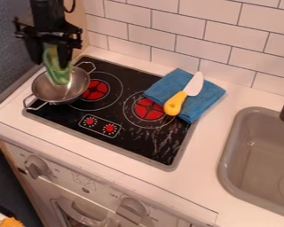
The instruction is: Move the green object from the right side of the burner into the silver pot
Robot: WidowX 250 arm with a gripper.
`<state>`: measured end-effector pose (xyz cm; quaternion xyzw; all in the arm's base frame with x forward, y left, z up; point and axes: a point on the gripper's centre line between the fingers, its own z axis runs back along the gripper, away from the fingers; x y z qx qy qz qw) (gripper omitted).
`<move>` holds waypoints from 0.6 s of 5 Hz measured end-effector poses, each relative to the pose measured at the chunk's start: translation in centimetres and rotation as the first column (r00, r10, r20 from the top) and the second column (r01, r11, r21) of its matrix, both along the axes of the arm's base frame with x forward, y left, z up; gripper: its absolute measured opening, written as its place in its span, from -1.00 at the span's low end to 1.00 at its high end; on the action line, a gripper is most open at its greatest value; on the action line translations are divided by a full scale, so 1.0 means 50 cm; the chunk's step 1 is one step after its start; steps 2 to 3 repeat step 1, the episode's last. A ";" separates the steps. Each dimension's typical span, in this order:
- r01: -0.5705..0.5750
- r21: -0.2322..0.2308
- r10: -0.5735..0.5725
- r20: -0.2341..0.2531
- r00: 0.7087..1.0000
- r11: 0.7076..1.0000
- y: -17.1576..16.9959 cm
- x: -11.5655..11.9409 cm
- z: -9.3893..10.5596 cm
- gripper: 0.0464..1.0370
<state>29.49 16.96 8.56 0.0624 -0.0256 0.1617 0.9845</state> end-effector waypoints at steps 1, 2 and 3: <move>0.064 -0.067 -0.062 0.031 0.998 0.996 0.000 0.015 -0.007 0.94; 0.064 -0.067 -0.062 0.031 0.998 0.996 0.000 0.015 -0.007 0.94; 0.064 -0.067 -0.062 0.031 0.998 0.996 0.000 0.015 -0.007 0.94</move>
